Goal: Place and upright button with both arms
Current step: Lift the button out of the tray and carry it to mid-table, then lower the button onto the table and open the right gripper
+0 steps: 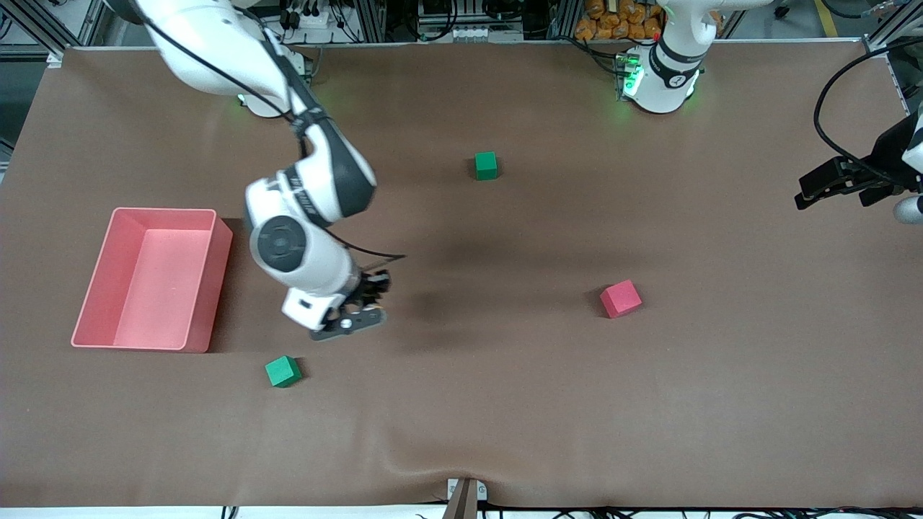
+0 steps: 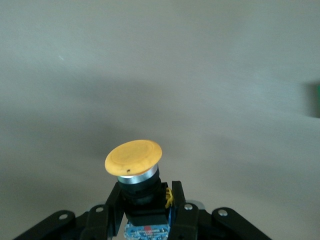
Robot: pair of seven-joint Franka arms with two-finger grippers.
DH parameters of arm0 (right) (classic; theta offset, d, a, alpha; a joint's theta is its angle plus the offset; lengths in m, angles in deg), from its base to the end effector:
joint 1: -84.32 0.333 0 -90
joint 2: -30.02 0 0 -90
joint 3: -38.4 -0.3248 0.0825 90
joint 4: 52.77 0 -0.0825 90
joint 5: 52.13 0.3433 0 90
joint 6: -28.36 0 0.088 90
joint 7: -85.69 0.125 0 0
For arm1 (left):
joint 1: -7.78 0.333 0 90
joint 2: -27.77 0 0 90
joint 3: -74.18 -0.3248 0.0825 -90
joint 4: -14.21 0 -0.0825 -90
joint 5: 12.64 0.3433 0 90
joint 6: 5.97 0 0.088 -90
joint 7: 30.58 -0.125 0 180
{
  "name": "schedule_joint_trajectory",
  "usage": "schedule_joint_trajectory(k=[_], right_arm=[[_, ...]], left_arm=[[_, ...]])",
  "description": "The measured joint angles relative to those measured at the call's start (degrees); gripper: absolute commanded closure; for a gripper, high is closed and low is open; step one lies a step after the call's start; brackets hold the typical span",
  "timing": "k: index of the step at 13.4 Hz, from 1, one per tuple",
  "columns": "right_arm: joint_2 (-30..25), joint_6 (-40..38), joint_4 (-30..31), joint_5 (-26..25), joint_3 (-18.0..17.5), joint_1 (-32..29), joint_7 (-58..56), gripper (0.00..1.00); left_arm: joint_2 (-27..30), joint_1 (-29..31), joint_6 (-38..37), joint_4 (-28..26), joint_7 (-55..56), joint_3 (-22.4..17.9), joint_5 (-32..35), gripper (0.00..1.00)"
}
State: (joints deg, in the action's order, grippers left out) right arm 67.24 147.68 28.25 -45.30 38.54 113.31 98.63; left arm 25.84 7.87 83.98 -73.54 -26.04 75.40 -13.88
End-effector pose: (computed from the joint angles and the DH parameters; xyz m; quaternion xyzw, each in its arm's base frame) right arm 0.6041 0.3421 0.3291 -0.9926 -0.1100 0.0096 0.0514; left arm 0.5247 -0.0128 0.6147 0.9995 0.0297 0.0018 0.0113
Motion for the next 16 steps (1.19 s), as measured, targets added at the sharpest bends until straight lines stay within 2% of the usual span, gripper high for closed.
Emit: schedule_joint_trajectory(k=[3, 7, 9, 16], right_arm=[[4.4, 6.4, -1.3, 1.5, 0.0, 4.1, 8.5, 1.0], [7.8, 7.1, -4.9, 5.7, 0.0, 9.2, 19.5, 1.0], [9.2, 7.1, -6.4, 5.9, 0.0, 11.1, 24.2, 1.0], [13.8, 9.4, -8.1, 6.3, 0.4, 12.0, 30.0, 1.0]], left_arm=[[0.0, 0.0, 0.0, 0.0, 0.0, 0.0, 0.0, 0.0], [0.0, 0.0, 0.0, 0.0, 0.0, 0.0, 0.0, 0.0], [0.0, 0.0, 0.0, 0.0, 0.0, 0.0, 0.0, 0.0], [-0.1, 0.0, -0.1, -0.1, -2.4, 0.0, 0.0, 0.0]])
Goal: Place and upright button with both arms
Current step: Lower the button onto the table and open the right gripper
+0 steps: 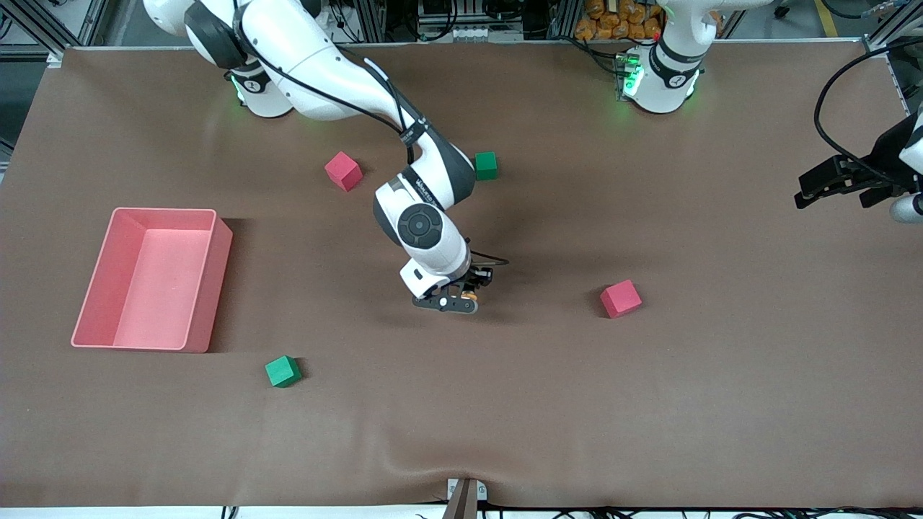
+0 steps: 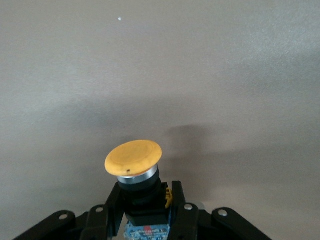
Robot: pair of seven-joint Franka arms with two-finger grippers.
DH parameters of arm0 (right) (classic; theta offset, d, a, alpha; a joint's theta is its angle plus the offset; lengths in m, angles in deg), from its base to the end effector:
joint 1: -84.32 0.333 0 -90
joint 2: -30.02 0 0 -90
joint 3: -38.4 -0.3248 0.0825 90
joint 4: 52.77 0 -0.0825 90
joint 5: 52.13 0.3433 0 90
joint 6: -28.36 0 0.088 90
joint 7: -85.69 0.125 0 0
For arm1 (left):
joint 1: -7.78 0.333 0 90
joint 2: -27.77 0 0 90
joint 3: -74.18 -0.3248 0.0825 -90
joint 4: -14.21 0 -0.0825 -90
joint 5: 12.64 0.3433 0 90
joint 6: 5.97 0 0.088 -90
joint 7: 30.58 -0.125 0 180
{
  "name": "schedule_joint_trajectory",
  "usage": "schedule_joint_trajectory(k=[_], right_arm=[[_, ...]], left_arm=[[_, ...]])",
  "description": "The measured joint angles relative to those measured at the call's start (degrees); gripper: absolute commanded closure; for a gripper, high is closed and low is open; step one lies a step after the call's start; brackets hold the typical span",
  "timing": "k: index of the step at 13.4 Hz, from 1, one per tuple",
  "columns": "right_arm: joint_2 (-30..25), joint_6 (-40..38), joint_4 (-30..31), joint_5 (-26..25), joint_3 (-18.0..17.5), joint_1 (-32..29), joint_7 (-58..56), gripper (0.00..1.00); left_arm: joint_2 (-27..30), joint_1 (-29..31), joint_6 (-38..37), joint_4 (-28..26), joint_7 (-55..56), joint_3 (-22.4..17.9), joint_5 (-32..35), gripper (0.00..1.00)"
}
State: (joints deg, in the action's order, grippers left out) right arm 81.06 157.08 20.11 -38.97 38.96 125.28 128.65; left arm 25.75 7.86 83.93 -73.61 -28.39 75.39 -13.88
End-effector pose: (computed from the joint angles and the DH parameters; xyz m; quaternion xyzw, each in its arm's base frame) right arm 0.5515 0.4846 0.2336 -0.9913 0.0881 0.0278 0.0939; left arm 0.5249 -0.0128 0.6133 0.9999 0.0092 0.0002 0.0112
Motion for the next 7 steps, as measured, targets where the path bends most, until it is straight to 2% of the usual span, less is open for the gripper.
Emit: schedule_joint_trajectory(k=[7], right_arm=[[1.7, 0.0, -0.3, 0.1, -0.2, 1.6, 1.7, 1.0]], left_arm=[[-0.2, -0.1, 0.0, -0.1, 0.0, 0.1, 0.0, 0.0]])
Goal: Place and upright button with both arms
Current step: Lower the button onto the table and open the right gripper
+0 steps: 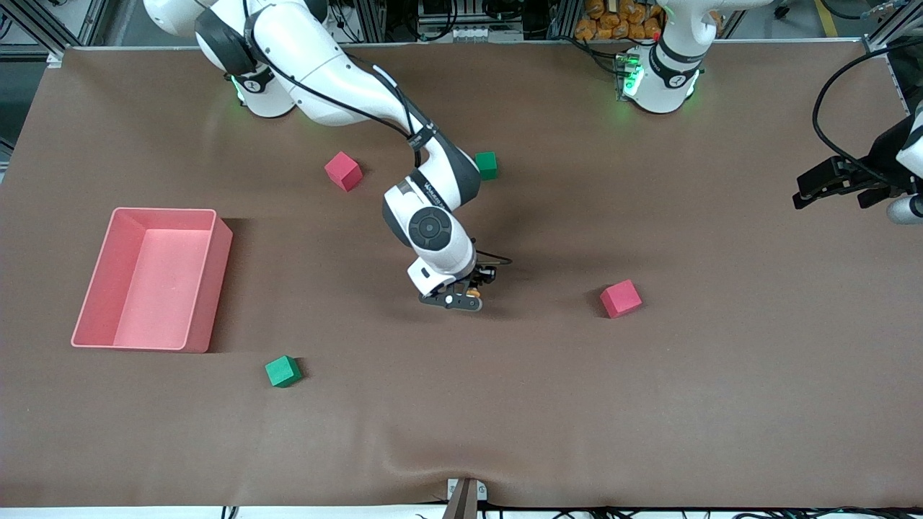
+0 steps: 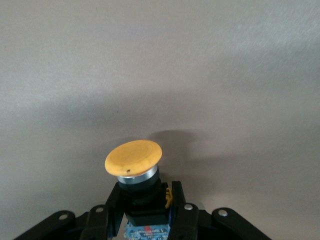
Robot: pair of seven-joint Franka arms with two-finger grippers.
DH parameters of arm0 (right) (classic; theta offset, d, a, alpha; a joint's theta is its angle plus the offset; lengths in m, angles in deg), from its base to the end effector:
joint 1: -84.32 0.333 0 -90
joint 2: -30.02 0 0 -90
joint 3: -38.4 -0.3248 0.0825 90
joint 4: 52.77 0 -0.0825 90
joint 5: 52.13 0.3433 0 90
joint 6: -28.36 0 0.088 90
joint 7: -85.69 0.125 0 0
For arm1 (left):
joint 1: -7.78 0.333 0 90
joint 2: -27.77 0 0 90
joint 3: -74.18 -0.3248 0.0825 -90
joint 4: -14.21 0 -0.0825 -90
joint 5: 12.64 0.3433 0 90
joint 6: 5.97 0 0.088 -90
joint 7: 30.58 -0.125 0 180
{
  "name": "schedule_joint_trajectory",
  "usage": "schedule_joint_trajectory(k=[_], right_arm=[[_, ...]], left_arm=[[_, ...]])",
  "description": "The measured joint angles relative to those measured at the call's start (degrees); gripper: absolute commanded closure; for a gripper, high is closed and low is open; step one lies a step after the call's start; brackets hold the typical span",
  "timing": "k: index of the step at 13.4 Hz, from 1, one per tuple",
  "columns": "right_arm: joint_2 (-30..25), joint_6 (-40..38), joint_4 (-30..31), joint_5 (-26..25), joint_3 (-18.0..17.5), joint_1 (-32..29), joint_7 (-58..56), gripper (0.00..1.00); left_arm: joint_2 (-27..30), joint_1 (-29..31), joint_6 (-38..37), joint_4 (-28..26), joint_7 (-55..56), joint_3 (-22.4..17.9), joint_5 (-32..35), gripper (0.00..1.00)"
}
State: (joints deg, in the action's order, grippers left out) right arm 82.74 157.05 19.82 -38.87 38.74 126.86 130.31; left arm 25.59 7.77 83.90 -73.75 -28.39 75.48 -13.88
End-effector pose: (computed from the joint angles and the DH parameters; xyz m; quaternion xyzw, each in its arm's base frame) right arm 0.5350 0.4998 0.2143 -0.9915 0.0892 0.0405 0.0855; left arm 0.5255 -0.0145 0.6107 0.9999 0.0077 -0.0027 0.0112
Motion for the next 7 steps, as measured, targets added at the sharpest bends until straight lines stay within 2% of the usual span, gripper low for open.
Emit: schedule_joint_trajectory(k=[5, 6, 7], right_arm=[[0.6, 0.0, 0.0, 0.1, 0.0, 1.6, 2.8, 1.0], [0.7, 0.0, 0.0, 0.1, 0.0, 1.8, 3.3, 0.86], [0.7, 0.0, 0.0, 0.1, 0.0, 1.9, 3.5, 0.59]], left_arm=[[-0.2, -0.1, 0.0, -0.1, 0.0, 0.1, 0.0, 0.0], [-0.2, -0.1, 0.0, -0.1, 0.0, 0.1, 0.0, 0.0], [-0.2, -0.1, 0.0, -0.1, 0.0, 0.1, 0.0, 0.0]])
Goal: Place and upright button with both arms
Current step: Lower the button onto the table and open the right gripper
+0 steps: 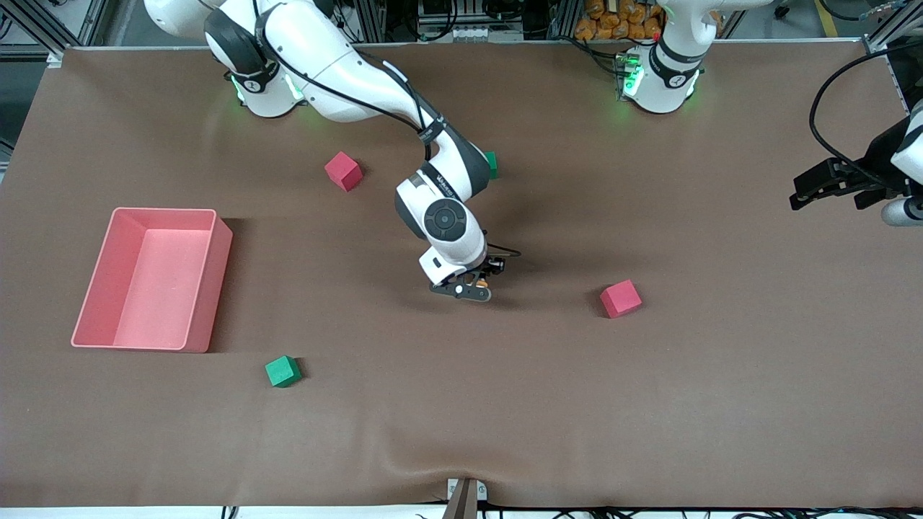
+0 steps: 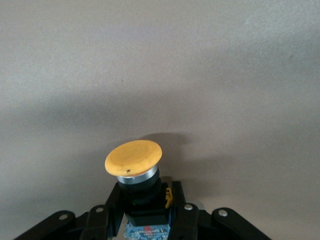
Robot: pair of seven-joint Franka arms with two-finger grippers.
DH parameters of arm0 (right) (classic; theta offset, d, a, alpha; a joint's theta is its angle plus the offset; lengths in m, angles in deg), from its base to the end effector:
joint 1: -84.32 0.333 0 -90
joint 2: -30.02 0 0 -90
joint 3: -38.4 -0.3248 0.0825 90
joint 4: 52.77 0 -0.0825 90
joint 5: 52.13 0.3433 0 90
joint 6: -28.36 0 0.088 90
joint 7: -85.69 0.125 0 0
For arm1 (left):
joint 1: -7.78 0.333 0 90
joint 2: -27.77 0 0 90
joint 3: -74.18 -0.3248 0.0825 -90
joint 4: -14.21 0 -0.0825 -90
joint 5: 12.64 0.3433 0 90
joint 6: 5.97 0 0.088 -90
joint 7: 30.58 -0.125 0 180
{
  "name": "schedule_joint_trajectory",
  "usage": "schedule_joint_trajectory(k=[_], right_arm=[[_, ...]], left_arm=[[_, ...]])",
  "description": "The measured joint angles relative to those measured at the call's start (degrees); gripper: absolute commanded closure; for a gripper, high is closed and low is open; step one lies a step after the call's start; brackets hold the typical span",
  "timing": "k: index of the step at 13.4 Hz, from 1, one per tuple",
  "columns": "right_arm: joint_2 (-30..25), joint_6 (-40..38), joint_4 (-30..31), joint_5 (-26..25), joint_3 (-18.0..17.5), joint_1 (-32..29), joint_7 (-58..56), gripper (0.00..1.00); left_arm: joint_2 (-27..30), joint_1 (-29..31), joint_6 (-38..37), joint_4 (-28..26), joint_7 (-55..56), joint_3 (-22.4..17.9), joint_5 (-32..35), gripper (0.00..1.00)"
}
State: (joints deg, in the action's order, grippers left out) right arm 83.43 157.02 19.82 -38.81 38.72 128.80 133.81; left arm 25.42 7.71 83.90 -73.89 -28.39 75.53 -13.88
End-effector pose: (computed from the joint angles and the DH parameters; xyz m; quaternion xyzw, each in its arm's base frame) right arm 0.5165 0.5168 0.2054 -0.9903 0.1034 0.0489 0.0790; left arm 0.5262 -0.0155 0.6081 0.9999 0.0068 -0.0054 0.0111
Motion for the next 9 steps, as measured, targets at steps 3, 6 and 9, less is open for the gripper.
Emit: schedule_joint_trajectory(k=[3, 6, 9], right_arm=[[0.5, 0.0, 0.0, 0.0, 0.0, 0.0, 0.0, 0.0], [0.8, 0.0, 0.0, -0.1, 0.0, 0.6, 0.0, 0.0], [0.8, 0.3, -0.8, -0.1, 0.2, 0.9, 0.0, 0.0]], left_arm=[[-0.1, 0.0, 0.0, 0.0, 0.0, 0.0, 0.0, 0.0], [-0.1, 0.0, 0.0, 0.0, 0.0, 0.0, 0.0, 0.0], [-0.1, -0.1, 0.0, 0.0, 0.0, 0.0, 0.0, 0.0]])
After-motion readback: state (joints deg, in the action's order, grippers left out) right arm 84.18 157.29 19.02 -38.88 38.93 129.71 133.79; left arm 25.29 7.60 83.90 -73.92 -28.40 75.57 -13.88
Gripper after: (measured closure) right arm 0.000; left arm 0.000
